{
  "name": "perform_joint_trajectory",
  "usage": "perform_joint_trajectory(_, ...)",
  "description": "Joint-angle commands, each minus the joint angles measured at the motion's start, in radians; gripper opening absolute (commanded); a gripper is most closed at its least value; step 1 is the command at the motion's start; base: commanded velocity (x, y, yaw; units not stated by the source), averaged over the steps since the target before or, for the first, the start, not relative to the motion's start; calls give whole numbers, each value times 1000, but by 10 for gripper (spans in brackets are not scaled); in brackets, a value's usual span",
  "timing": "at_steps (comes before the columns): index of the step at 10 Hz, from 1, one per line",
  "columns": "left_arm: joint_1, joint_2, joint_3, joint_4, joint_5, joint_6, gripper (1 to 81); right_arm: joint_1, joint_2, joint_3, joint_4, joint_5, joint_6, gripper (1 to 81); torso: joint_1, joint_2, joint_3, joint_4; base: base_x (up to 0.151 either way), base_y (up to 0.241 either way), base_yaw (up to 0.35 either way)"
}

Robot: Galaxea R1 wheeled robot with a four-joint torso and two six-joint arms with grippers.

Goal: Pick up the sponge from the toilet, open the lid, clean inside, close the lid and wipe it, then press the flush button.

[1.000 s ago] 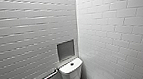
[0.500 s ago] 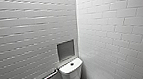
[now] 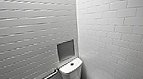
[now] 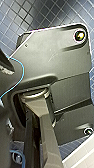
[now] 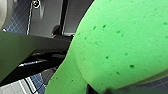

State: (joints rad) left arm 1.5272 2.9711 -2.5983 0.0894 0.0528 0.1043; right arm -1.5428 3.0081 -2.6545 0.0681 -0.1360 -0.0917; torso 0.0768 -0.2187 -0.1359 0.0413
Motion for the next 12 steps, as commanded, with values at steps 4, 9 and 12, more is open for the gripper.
perform_joint_trajectory(4,-55,-161,262,-8,13,2,811,37,-67,96,48,-50,6,10,0,0,0,0,0,0,0)
perform_joint_trajectory(9,-54,-196,299,-8,13,3,811,20,-243,440,50,15,3,10,0,0,0,0,0,0,0)
perform_joint_trajectory(12,-55,-196,299,-8,9,3,811,20,-239,432,42,15,3,10,0,0,0,0,0,0,0)
